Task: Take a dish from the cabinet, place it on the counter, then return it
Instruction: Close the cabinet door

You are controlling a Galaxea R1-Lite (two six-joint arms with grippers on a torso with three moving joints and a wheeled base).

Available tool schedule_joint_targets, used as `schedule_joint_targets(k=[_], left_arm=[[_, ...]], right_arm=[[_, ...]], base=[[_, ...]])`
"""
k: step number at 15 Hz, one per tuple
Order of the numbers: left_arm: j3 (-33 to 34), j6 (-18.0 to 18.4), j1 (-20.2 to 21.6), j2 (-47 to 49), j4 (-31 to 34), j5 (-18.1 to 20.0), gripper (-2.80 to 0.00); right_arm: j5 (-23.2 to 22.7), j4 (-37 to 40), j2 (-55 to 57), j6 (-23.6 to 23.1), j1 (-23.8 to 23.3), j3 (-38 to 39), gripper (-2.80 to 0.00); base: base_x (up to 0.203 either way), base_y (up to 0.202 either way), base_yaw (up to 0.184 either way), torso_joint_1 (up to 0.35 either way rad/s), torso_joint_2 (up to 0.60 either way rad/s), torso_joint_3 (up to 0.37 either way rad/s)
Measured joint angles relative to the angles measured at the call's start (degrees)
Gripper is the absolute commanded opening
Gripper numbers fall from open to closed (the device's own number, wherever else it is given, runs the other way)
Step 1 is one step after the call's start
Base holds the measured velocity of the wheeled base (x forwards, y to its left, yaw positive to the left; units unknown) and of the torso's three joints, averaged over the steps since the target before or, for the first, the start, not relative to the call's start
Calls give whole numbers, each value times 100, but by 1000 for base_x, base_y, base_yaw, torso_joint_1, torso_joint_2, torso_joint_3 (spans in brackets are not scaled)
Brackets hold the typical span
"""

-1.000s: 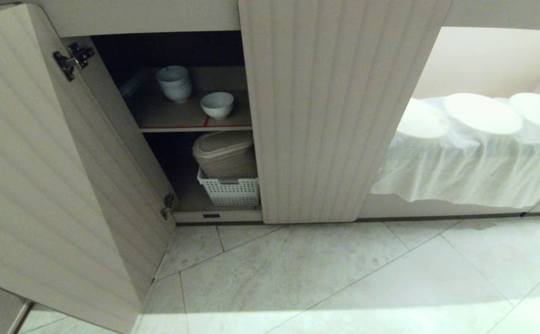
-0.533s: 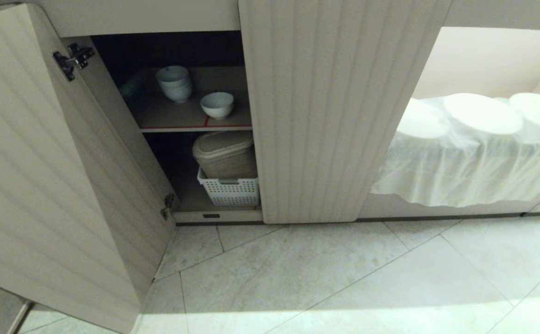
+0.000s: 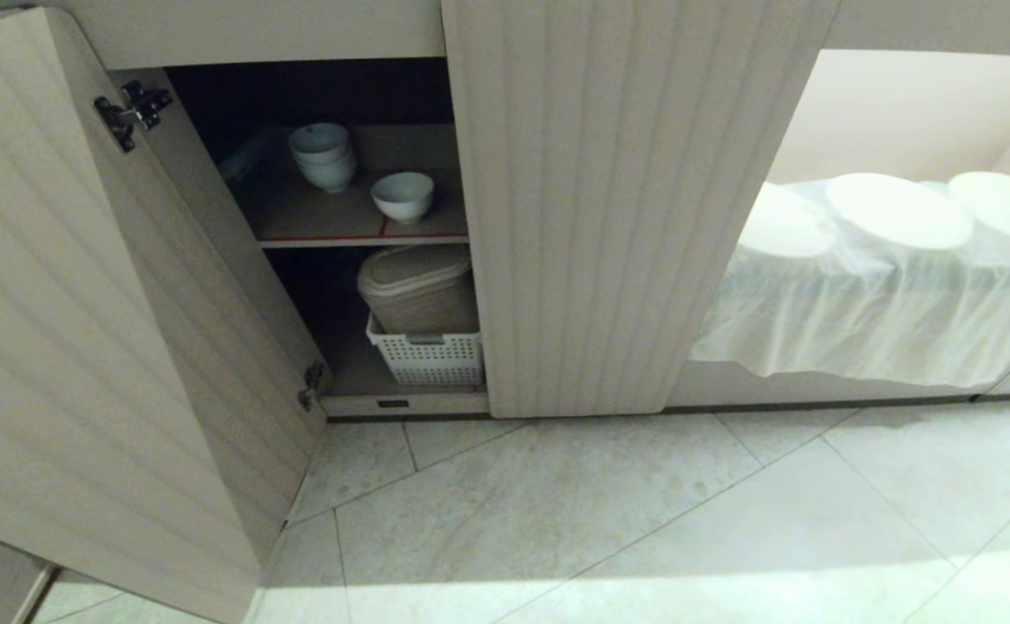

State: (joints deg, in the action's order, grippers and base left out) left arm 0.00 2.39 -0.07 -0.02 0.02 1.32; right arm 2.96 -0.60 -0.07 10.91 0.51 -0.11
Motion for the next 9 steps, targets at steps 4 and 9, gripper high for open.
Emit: schedule_joint_targets(k=[4,9], left_arm=[[0,-5,-4,0,-2,-2,-280],[0,-5,-2,0,-2,0,-280]], right_arm=[[1,0,0,0,0,0,-280],[-1,0,0,2,0,1,-280]], base=[[2,127,-12,3,1,2],[0,196,-3,4,2,5]])
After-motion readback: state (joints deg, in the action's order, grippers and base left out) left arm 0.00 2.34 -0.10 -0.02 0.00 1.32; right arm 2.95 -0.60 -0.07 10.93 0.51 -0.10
